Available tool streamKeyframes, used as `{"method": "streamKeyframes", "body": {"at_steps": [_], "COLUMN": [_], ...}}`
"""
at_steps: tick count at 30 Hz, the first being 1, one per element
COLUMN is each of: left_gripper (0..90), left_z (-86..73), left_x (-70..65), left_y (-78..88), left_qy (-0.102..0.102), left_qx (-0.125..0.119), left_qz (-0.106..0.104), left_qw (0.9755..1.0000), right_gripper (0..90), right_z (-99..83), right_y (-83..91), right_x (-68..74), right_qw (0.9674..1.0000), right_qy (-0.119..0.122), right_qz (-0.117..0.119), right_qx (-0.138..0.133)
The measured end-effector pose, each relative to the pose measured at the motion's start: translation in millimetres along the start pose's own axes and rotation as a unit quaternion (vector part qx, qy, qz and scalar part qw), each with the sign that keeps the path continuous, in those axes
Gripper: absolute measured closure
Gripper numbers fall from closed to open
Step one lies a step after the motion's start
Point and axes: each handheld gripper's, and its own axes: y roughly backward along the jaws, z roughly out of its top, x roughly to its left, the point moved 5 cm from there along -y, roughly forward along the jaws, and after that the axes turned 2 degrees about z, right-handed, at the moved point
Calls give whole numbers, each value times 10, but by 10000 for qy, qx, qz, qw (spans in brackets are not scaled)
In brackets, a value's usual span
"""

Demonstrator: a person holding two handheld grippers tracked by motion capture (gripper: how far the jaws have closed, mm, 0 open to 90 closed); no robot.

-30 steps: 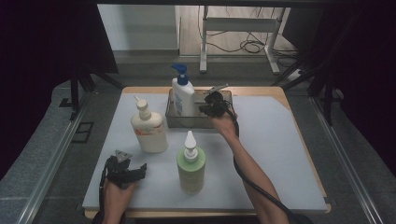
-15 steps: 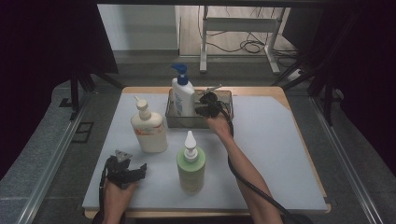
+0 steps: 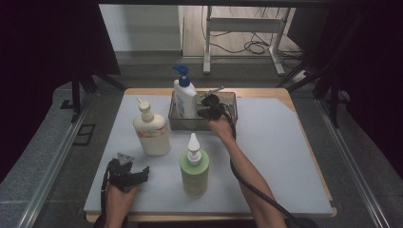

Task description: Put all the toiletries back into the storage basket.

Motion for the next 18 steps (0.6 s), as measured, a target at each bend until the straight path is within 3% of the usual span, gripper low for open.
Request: {"method": "streamKeyframes", "body": {"at_steps": [18], "left_gripper": [137], "left_z": [0], "left_x": [0], "left_y": [0], "left_qy": [0], "left_qx": [-1], "left_qz": [-1], "left_qw": [10000], "right_gripper": [897], "right_z": [53], "right_y": [-88], "right_x": [119], "right_qw": [9999], "right_qy": [100], "right_qz": [79], "right_qx": [52]}}
